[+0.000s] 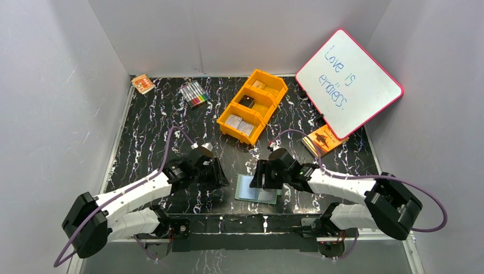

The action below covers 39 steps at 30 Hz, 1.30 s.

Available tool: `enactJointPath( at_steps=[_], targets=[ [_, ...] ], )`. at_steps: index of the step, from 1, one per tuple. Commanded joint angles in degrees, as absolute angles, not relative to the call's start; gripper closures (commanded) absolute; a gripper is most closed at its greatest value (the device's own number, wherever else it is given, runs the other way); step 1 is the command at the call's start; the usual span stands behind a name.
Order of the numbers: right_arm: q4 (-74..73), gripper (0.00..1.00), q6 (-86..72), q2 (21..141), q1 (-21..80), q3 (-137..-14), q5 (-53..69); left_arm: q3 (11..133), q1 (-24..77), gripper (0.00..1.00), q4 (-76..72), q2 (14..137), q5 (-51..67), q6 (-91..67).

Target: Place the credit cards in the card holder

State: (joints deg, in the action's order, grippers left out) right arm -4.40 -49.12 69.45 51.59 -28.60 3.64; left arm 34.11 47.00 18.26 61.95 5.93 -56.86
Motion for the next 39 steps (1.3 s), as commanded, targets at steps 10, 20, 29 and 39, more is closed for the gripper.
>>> enactJointPath(
  at_steps=[10,20,29,39],
  targets=[
    [0.45,0.30,-48.03,76.33,51.28,-31.89,4.94,29.97,47.33,0.34,20.51,50.73,0.79,-59.78],
    [1.83,0.34,-48.22,78.45,51.33,-31.82,7.16,29.27,47.33,0.33,19.17,53.33,1.80,-59.74],
    [5.51,0.40,-49.63,81.43,52.05,-32.28,10.22,29.63,47.29,0.37,17.09,56.51,2.73,-59.36],
    [-10.27,0.32,-46.08,77.91,53.19,-37.93,0.40,32.23,47.20,0.41,10.86,65.02,5.78,-57.99]
  ],
)
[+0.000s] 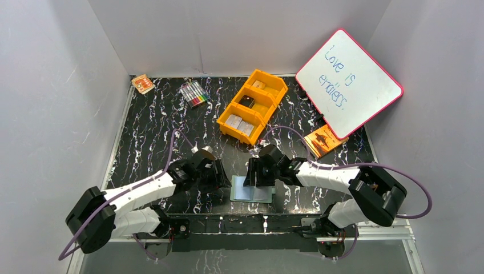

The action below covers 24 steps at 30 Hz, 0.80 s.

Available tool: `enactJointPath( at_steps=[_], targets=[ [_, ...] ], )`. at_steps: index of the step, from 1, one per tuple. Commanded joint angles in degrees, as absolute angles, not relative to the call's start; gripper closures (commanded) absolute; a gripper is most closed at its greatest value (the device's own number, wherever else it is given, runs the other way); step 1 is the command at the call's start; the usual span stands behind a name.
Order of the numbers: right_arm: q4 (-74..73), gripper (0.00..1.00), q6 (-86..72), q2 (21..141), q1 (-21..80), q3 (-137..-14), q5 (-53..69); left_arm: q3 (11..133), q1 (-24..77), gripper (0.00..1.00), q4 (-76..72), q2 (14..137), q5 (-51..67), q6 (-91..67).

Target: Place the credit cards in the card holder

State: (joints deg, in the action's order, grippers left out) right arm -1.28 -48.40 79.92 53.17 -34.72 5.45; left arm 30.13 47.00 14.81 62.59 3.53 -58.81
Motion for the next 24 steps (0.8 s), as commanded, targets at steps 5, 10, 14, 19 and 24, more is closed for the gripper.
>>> enactJointPath(
  at_steps=[5,10,14,19,24],
  targets=[
    [-14.82,0.32,-46.72,72.87,53.32,-37.98,-2.21,33.90,47.15,0.43,9.00,70.61,7.24,-57.64],
    [-18.81,0.33,-46.85,67.88,53.26,-37.03,-3.57,34.01,47.11,0.44,8.30,71.96,7.16,-57.66],
    [-18.35,0.41,-46.12,67.06,53.26,-34.09,-3.10,34.20,47.11,0.44,8.01,72.60,7.39,-57.58],
    [-19.61,0.56,-46.38,68.68,53.22,-32.29,-3.80,34.66,47.13,0.44,8.02,73.38,8.12,-57.54],
    [-21.82,0.67,-47.09,68.91,53.19,-29.45,-6.83,33.77,47.06,0.43,7.12,72.95,8.94,-57.89]
  ],
)
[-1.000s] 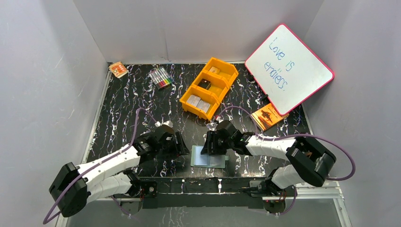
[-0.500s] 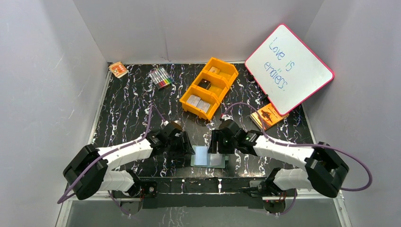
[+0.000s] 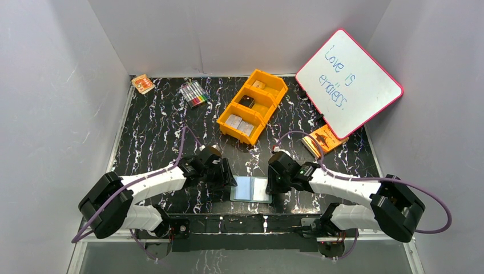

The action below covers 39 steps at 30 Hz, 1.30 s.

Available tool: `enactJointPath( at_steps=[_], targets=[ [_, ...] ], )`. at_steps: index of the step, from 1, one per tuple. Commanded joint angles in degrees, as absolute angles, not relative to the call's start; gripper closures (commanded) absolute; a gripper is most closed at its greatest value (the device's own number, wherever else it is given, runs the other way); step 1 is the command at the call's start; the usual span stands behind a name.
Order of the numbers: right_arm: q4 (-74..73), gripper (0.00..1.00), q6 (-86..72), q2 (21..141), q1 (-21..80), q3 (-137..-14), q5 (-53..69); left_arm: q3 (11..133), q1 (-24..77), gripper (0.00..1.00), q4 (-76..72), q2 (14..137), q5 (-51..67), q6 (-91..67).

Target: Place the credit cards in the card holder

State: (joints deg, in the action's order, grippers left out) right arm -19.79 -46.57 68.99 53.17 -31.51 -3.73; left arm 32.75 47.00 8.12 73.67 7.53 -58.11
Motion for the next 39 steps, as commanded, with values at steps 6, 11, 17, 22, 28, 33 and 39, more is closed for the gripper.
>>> enactJointPath(
  at_steps=[6,11,17,22,28,33,39],
  targets=[
    [-19.01,0.72,-48.70,69.37,53.26,-25.11,-5.55,32.16,47.09,0.43,2.80,75.44,12.96,-58.55],
    [-16.41,0.73,-49.28,69.70,53.25,-23.27,-4.24,31.82,47.13,0.43,-2.48,79.09,17.26,-58.62],
    [-15.30,0.73,-49.28,69.23,53.16,-22.57,-3.91,32.19,47.11,0.57,-6.65,80.70,20.64,-57.93],
    [-14.30,0.73,-49.48,69.06,53.10,-21.99,-3.57,32.78,47.10,0.72,-8.36,78.66,21.84,-57.51],
    [-13.52,0.73,-49.62,69.22,52.95,-21.71,-3.16,32.24,47.11,0.79,-12.58,76.25,24.10,-57.94],
    [-13.79,0.73,-49.58,68.27,52.83,-21.46,-3.29,31.11,47.11,0.87,-15.31,74.23,24.96,-58.66],
    [-14.21,0.73,-49.75,67.52,52.79,-21.45,-3.38,31.34,47.11,0.99,-14.18,73.07,24.60,-58.25]
  ],
)
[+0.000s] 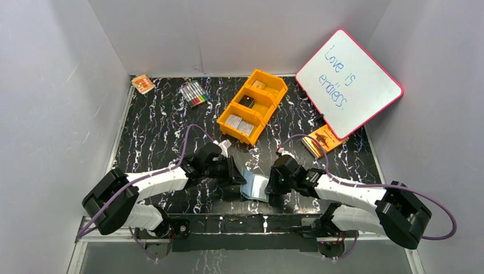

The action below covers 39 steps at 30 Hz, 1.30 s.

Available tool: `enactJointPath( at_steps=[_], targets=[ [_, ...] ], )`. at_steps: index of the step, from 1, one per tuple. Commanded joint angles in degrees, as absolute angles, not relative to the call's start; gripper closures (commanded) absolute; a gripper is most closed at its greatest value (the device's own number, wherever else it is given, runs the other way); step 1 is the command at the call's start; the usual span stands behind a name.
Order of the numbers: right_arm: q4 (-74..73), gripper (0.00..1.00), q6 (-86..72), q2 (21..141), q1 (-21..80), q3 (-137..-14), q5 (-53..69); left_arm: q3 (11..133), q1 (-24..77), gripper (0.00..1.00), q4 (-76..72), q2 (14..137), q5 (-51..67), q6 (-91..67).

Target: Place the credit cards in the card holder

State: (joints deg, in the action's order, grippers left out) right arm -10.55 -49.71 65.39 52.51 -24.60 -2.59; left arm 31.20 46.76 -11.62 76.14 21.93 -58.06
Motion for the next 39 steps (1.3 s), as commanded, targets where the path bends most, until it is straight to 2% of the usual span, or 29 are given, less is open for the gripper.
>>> enactJointPath(
  at_steps=[1,4,9,12,17,20,23,27,35,39],
  targets=[
    [-14.30,0.73,-49.75,67.36,52.77,-21.45,-3.36,31.49,47.14,1.00,-13.81,72.85,24.53,-58.24],
    [-15.22,0.68,-49.98,65.96,52.69,-21.89,-3.12,32.11,47.11,1.00,-11.80,71.99,23.73,-58.31],
    [-20.45,0.45,-50.20,59.77,52.74,-25.31,-3.25,35.53,47.12,1.00,-1.81,69.54,19.41,-57.84],
    [-24.95,0.36,-49.02,55.86,52.76,-29.29,-4.49,37.62,47.11,1.00,5.64,68.74,15.89,-56.84],
    [-27.56,0.34,-44.67,51.43,52.81,-36.52,-4.19,39.27,47.12,1.00,12.01,69.73,12.98,-55.91],
    [-22.59,0.34,-41.79,51.40,52.82,-38.69,2.38,39.27,47.13,1.00,12.75,69.80,12.32,-56.60],
    [-15.22,0.34,-41.35,54.29,52.82,-38.59,9.92,39.30,47.17,1.00,12.75,69.91,12.29,-57.22],
    [-6.71,0.34,-43.02,59.52,52.97,-37.19,13.82,40.17,47.11,1.00,12.74,70.58,12.58,-56.98],
    [6.93,0.34,-46.40,68.01,53.82,-34.28,17.69,40.77,47.12,1.00,12.54,72.01,13.68,-56.79],
    [8.39,0.29,-47.06,70.79,53.92,-33.49,16.58,41.08,47.11,0.99,12.55,72.33,14.01,-56.36]
  ],
)
